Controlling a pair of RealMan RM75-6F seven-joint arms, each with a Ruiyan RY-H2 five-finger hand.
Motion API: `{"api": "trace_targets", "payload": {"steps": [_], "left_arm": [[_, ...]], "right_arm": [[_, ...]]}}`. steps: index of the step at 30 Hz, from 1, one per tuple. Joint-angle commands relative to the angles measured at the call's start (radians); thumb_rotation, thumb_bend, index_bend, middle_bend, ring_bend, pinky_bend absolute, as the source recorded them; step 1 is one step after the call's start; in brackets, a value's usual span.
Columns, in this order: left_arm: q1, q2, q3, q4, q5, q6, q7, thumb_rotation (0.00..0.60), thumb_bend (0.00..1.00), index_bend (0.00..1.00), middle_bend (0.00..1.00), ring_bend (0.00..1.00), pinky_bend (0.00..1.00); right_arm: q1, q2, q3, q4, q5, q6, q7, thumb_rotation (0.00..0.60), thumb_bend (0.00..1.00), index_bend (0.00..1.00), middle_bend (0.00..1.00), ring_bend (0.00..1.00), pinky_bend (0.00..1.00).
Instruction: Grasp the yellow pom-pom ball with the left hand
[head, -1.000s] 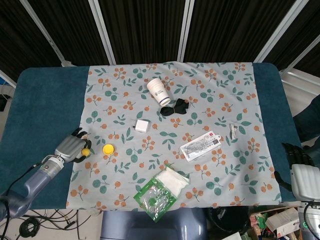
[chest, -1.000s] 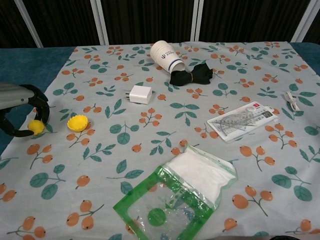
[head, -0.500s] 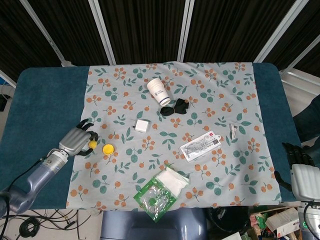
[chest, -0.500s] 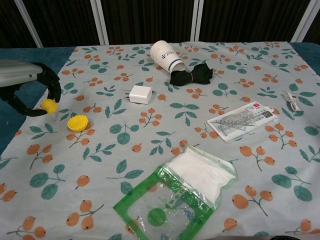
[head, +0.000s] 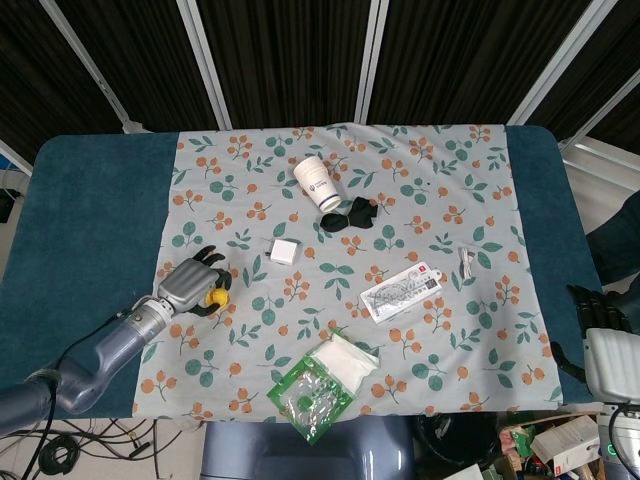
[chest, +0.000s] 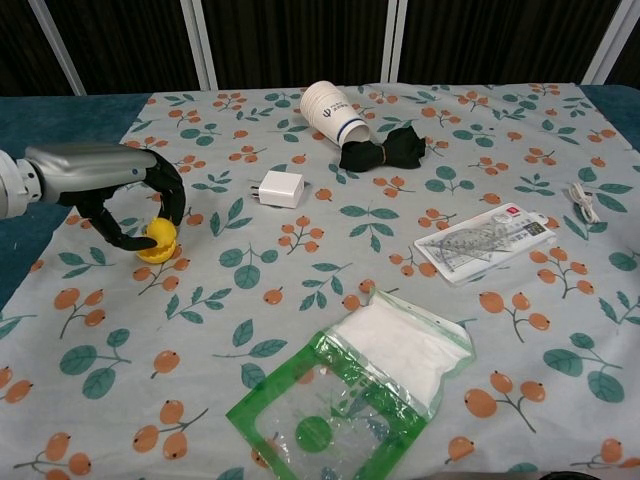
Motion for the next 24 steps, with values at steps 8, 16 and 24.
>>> {"api": "trace_targets", "payload": {"steps": [8, 16, 24], "left_arm": [[0.008, 0.023, 0.012, -0.031, 0.014, 0.038, -0.005, 0.600, 0.35, 0.44, 0.46, 0.11, 0.01], [0.009, 0.023, 0.020, -0.017, 0.003, 0.031, 0.019, 0.600, 0.35, 0.43, 0.45, 0.11, 0.01], [0.002, 0.019, 0.027, -0.016, 0.015, 0.031, 0.004, 0.600, 0.32, 0.38, 0.39, 0.10, 0.01]], "right_arm": [[0.001, -0.003, 0.000, 0.001, -0.003, 0.001, -0.001, 0.600, 0.22, 0.11, 0.11, 0.10, 0.20], [0.001, -0.004, 0.001, 0.001, -0.003, 0.002, -0.003, 0.600, 0.22, 0.11, 0.11, 0.10, 0.20], [0.001, -0.004, 0.002, 0.001, -0.002, 0.003, -0.003, 0.600, 0.22, 0.11, 0.11, 0.10, 0.20]]}}
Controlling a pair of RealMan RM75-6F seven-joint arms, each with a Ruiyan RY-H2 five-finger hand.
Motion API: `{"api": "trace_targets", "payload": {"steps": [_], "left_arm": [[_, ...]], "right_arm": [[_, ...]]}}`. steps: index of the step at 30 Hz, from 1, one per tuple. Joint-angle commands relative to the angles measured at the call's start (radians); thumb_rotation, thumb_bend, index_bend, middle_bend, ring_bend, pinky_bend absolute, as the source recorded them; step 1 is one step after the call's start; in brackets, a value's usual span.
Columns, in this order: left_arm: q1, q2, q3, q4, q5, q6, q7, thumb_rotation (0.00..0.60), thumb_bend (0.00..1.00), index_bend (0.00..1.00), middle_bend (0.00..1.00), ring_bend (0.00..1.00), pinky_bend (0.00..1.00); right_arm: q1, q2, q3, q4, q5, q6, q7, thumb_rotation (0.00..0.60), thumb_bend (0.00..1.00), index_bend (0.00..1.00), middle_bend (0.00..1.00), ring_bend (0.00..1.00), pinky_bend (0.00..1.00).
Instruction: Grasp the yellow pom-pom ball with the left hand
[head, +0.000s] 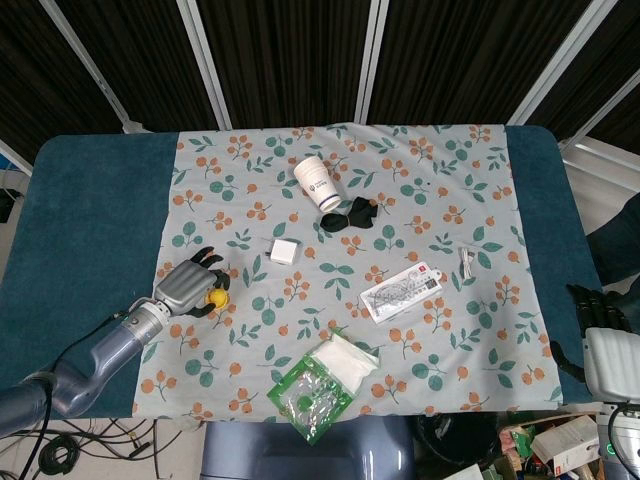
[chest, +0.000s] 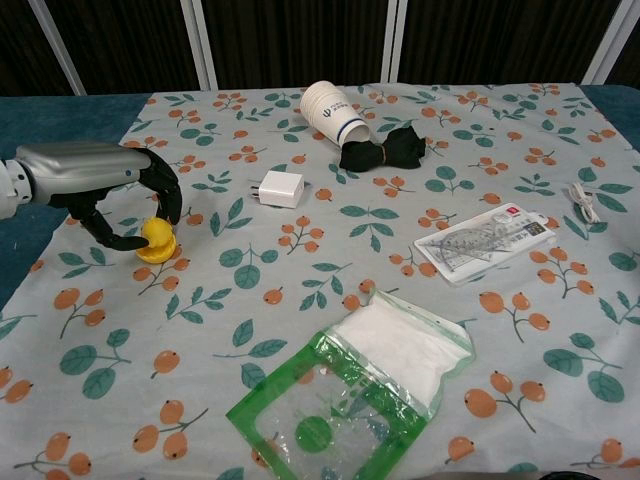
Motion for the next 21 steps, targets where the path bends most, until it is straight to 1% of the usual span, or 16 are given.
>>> {"api": "trace_targets", "payload": {"steps": [1, 6, 9, 11, 16, 18, 19, 20, 21], "left_arm": [[-0.003, 0.001, 0.005, -0.001, 0.003, -0.005, 0.001, 0.600, 0.32, 0.36, 0.37, 0.10, 0.01], [-0.005, 0.026, 0.015, -0.030, -0.001, -0.020, 0.017, 0.600, 0.32, 0.27, 0.31, 0.07, 0.01], [0.000, 0.044, 0.007, -0.052, -0.006, -0.003, 0.012, 0.600, 0.32, 0.21, 0.23, 0.05, 0.01], [0.003, 0.053, -0.001, -0.063, -0.007, 0.013, 0.004, 0.600, 0.32, 0.18, 0.20, 0.05, 0.01], [0.015, 0.095, -0.028, -0.103, 0.001, 0.082, -0.017, 0.600, 0.31, 0.15, 0.16, 0.05, 0.01], [0.022, 0.116, -0.038, -0.125, 0.004, 0.110, -0.018, 0.600, 0.31, 0.14, 0.14, 0.03, 0.01], [0.026, 0.133, -0.043, -0.142, 0.006, 0.126, -0.017, 0.600, 0.31, 0.13, 0.13, 0.02, 0.01], [0.044, 0.179, -0.058, -0.186, 0.007, 0.178, -0.012, 0.600, 0.31, 0.12, 0.12, 0.01, 0.01], [0.053, 0.202, -0.058, -0.212, 0.008, 0.191, -0.004, 0.600, 0.31, 0.11, 0.11, 0.00, 0.01]], "right_arm": [[0.000, 0.000, 0.000, 0.000, 0.000, 0.000, 0.000, 0.600, 0.22, 0.11, 0.11, 0.10, 0.20], [0.000, 0.000, 0.000, -0.002, 0.001, -0.001, 0.000, 0.600, 0.22, 0.11, 0.11, 0.10, 0.20], [0.000, 0.000, 0.000, -0.001, 0.000, 0.000, 0.001, 0.600, 0.22, 0.11, 0.11, 0.10, 0.20], [0.000, 0.000, 0.000, -0.001, 0.000, 0.001, 0.002, 0.600, 0.22, 0.11, 0.11, 0.10, 0.20], [0.000, 0.000, 0.001, -0.001, 0.003, -0.001, 0.002, 0.600, 0.22, 0.11, 0.11, 0.10, 0.20], [0.000, 0.000, 0.001, -0.001, 0.003, -0.001, 0.002, 0.600, 0.22, 0.11, 0.11, 0.10, 0.20], [0.000, 0.000, 0.001, 0.000, 0.003, -0.001, 0.001, 0.600, 0.22, 0.11, 0.11, 0.10, 0.20], [-0.001, 0.000, 0.002, 0.000, 0.003, 0.001, 0.000, 0.600, 0.22, 0.11, 0.11, 0.10, 0.20], [-0.001, 0.000, 0.002, 0.000, 0.003, 0.001, 0.000, 0.600, 0.22, 0.11, 0.11, 0.10, 0.20]]}}
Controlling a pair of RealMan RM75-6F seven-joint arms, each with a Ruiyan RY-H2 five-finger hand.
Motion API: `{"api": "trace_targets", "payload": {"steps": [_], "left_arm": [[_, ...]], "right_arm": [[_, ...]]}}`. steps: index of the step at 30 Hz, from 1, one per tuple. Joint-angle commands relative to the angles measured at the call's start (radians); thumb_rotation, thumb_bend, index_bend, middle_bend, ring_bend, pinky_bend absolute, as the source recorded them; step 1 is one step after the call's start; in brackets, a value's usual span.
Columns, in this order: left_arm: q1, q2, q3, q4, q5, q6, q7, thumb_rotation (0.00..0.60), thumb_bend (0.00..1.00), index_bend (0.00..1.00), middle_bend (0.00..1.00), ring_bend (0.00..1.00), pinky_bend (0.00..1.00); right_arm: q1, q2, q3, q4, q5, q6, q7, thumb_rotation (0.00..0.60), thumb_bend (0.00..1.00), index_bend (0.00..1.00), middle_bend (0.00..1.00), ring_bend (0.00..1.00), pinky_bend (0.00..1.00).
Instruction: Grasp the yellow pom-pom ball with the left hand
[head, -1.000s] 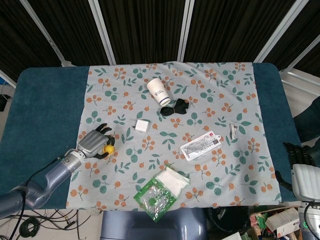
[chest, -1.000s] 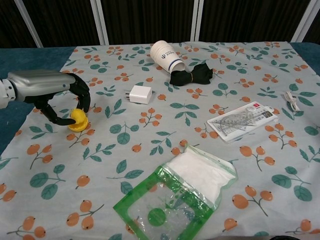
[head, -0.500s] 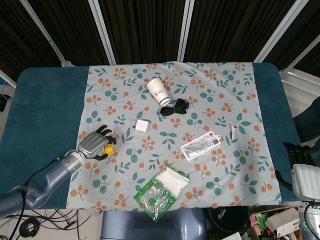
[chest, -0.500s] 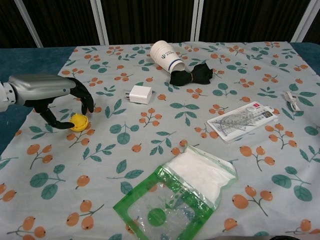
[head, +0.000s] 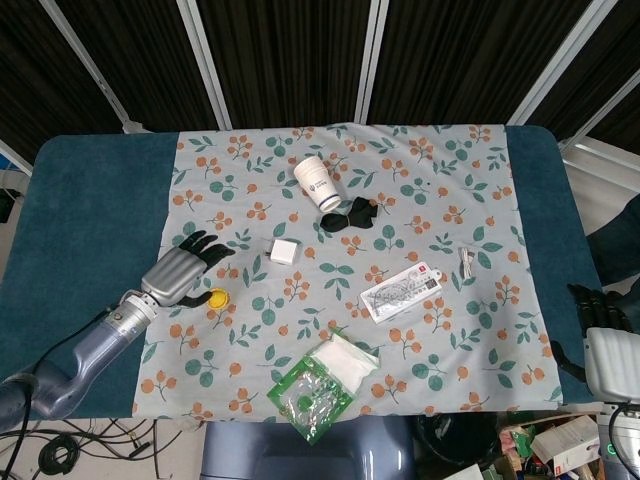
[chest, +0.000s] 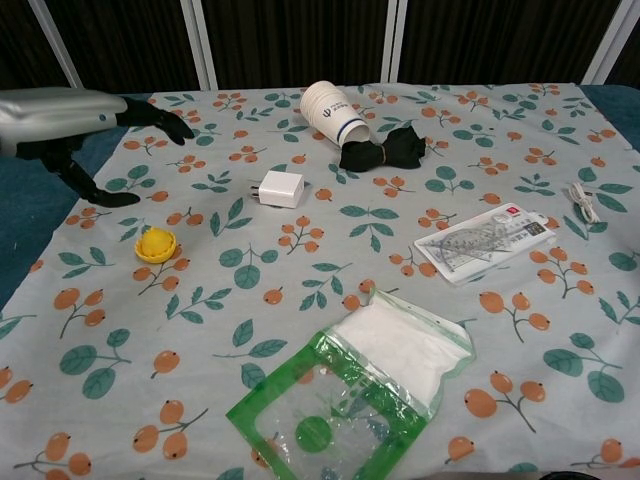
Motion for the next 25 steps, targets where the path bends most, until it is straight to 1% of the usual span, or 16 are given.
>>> {"api": "trace_targets", "payload": {"steps": [1, 4, 8, 11, 14, 18, 20, 25], "left_arm": [[0.042, 0.110, -0.023, -0.112, 0.003, 0.091, 0.031, 0.600, 0.31, 0.10, 0.10, 0.00, 0.01], [0.072, 0.164, -0.025, -0.169, -0.009, 0.131, 0.089, 0.600, 0.31, 0.06, 0.08, 0.00, 0.01], [0.138, 0.230, -0.018, -0.249, -0.016, 0.225, 0.160, 0.600, 0.30, 0.05, 0.08, 0.00, 0.02], [0.196, 0.263, -0.004, -0.281, -0.001, 0.308, 0.190, 0.600, 0.27, 0.05, 0.07, 0.00, 0.04], [0.268, 0.289, 0.024, -0.295, 0.020, 0.398, 0.189, 0.600, 0.27, 0.05, 0.06, 0.00, 0.03], [0.358, 0.294, 0.059, -0.267, 0.056, 0.509, 0.144, 0.600, 0.25, 0.05, 0.05, 0.00, 0.03], [0.402, 0.283, 0.076, -0.228, 0.079, 0.564, 0.109, 0.600, 0.25, 0.05, 0.05, 0.00, 0.03], [0.480, 0.262, 0.105, -0.145, 0.081, 0.622, 0.024, 0.600, 0.25, 0.05, 0.05, 0.00, 0.03]], "right_arm": [[-0.001, 0.000, 0.000, 0.000, 0.000, 0.002, -0.002, 0.600, 0.22, 0.11, 0.11, 0.10, 0.20], [-0.001, -0.001, 0.000, 0.000, -0.002, 0.003, -0.003, 0.600, 0.22, 0.11, 0.11, 0.10, 0.20], [-0.002, 0.000, 0.001, -0.001, -0.002, 0.005, -0.005, 0.600, 0.22, 0.11, 0.11, 0.10, 0.20], [-0.003, -0.001, 0.002, 0.000, -0.004, 0.010, -0.006, 0.600, 0.22, 0.11, 0.11, 0.10, 0.19], [-0.003, -0.002, 0.000, -0.001, -0.010, 0.013, -0.004, 0.600, 0.22, 0.11, 0.11, 0.10, 0.19], [-0.004, -0.003, 0.001, -0.001, -0.018, 0.020, 0.001, 0.600, 0.22, 0.11, 0.11, 0.10, 0.19], [-0.005, -0.003, 0.000, -0.001, -0.022, 0.024, 0.003, 0.600, 0.22, 0.11, 0.11, 0.10, 0.19], [-0.005, -0.005, -0.002, -0.002, -0.034, 0.031, 0.003, 0.600, 0.22, 0.11, 0.11, 0.10, 0.19]]}}
